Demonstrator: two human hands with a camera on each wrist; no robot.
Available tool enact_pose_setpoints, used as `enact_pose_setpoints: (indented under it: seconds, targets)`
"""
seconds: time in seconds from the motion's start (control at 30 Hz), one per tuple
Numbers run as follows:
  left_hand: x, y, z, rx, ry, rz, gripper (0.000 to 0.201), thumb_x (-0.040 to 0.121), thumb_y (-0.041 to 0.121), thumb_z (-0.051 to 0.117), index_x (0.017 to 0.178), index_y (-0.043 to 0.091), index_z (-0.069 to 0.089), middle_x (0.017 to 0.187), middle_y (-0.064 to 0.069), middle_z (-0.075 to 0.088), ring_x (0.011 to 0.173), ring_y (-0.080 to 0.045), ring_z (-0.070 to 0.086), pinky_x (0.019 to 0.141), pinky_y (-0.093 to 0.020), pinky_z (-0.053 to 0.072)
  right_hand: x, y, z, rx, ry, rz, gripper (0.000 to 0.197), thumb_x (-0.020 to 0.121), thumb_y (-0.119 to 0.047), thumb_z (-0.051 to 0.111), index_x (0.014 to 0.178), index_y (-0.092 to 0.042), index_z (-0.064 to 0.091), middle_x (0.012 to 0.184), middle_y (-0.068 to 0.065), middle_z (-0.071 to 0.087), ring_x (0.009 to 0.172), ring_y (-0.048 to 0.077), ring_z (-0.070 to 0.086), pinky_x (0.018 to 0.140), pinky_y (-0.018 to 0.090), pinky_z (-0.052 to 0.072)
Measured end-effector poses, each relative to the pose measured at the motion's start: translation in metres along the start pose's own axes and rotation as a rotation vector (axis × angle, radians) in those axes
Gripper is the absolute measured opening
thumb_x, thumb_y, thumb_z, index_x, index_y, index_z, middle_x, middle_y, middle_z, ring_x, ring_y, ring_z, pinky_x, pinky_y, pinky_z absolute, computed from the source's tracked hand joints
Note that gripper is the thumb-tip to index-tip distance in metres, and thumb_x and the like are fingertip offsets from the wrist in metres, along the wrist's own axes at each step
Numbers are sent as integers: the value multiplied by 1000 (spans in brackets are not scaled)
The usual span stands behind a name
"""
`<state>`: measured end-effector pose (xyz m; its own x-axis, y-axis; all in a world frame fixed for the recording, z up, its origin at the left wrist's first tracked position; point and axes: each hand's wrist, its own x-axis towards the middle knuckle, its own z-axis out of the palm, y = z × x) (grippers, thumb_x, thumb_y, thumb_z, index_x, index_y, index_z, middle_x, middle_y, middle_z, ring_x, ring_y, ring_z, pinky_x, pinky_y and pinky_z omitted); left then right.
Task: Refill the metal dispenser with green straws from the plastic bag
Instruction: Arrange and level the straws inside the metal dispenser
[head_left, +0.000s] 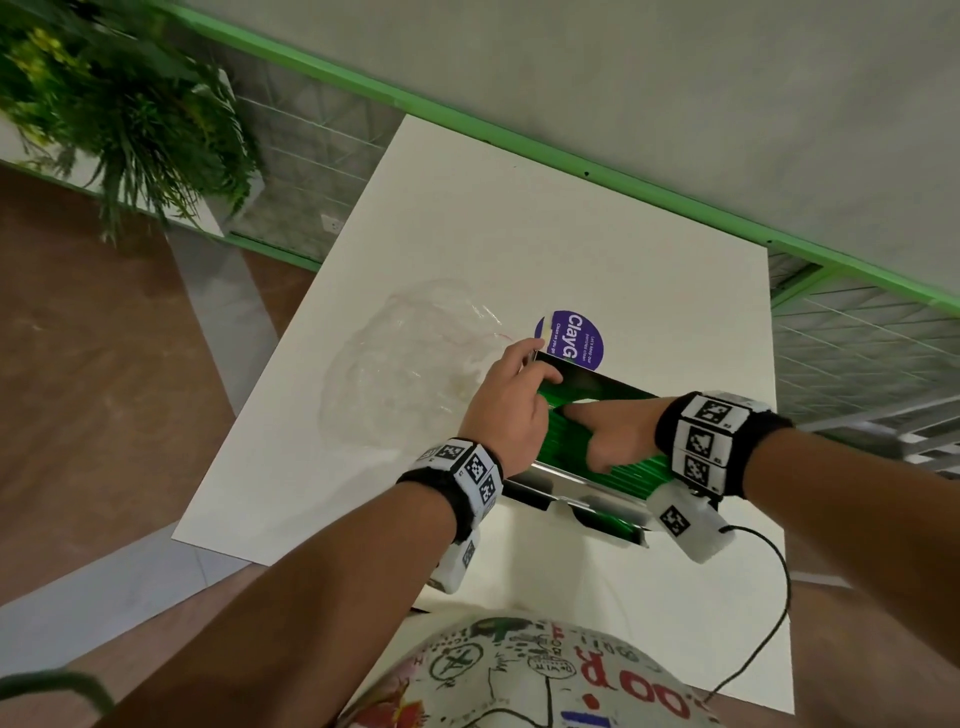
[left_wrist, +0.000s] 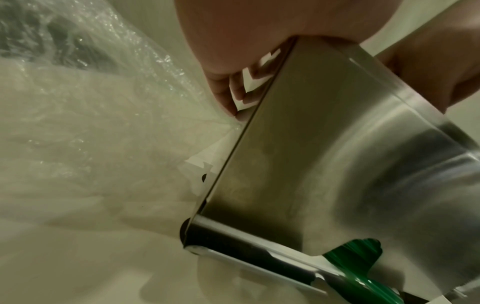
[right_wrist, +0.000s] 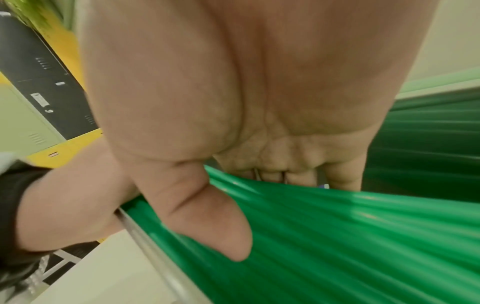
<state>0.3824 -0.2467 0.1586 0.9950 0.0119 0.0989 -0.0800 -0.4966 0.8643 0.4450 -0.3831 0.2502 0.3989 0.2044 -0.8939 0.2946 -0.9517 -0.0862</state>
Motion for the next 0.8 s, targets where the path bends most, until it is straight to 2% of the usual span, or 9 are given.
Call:
enact_pose_setpoints:
  seconds: [0.1, 0.17, 0.23, 0.33, 0.4, 0.47, 0.53, 0.63, 0.8]
  targets:
    - [0, 1, -1, 2, -9, -7, 34, 92, -2, 46, 114, 15, 66, 154, -1, 39, 140, -17, 42, 112, -33, 44, -3, 9, 6, 106, 48, -2, 91, 80, -8, 62, 157, -11, 14, 120, 3, 56, 101, 14, 59, 79, 26, 54]
    - [0, 2, -1, 8, -9, -13, 37, 91, -3, 47, 118, 17, 65, 154, 0, 39, 139, -16, 43, 110, -31, 46, -1, 14, 7, 208, 144, 15, 95, 76, -10, 62, 157, -12, 13, 134, 12, 51, 105, 18, 61, 84, 34, 58]
    - [1, 3, 0, 9, -3, -21, 41, 91, -3, 47, 123, 17, 62, 153, 2, 39, 137, -15, 45, 108, -30, 47, 1, 15, 8, 261, 180, 34, 96, 73, -10, 62, 157, -12, 15, 141, 15, 47, 106, 21, 60, 87, 37, 58]
    - [1, 3, 0, 5, 5, -19, 43, 91, -4, 47, 126, 17, 61, 152, 3, 39, 135, -14, 47, 107, -30, 48, 6, 14, 8, 251, 155, 73, 97, 67, -12, 61, 155, -11, 20, 129, 15, 53, 100, 21, 61, 79, 37, 59]
    - [1, 2, 0, 8, 8, -16, 44, 91, -4, 47, 128, 16, 59, 151, 3, 39, 134, -14, 48, 107, -30, 48, 9, 10, 7, 206, 135, 108, 91, 69, -14, 63, 151, -9, 25, 117, 12, 54, 97, 21, 58, 68, 31, 53]
    - [0, 3, 0, 13, 7, -19, 46, 90, -4, 47, 130, 16, 57, 151, 3, 39, 134, -14, 47, 108, -28, 47, 13, 7, 5, 170, 119, 146, 84, 70, -15, 65, 147, -8, 30, 110, 9, 52, 98, 23, 54, 64, 27, 44]
    - [0, 3, -1, 15, 7, -19, 48, 90, -4, 46, 131, 16, 56, 151, 3, 39, 134, -14, 46, 109, -27, 45, 19, 5, 4, 140, 107, 180, 82, 71, -15, 66, 144, -8, 32, 111, 9, 51, 103, 25, 52, 71, 29, 46]
    - [-1, 3, -1, 18, 10, -12, 47, 90, -4, 46, 132, 15, 56, 152, 2, 40, 135, -14, 46, 109, -26, 45, 24, 6, 3, 80, 72, 206, 89, 67, -19, 66, 147, -12, 28, 118, 11, 51, 113, 29, 51, 92, 38, 50]
    - [-1, 2, -1, 19, 5, -13, 45, 92, -2, 47, 133, 15, 56, 152, 3, 39, 135, -14, 46, 107, -28, 48, 30, 6, -2, -44, 69, 222, 74, 65, -24, 67, 135, -10, 46, 121, 11, 54, 114, 29, 52, 96, 39, 49]
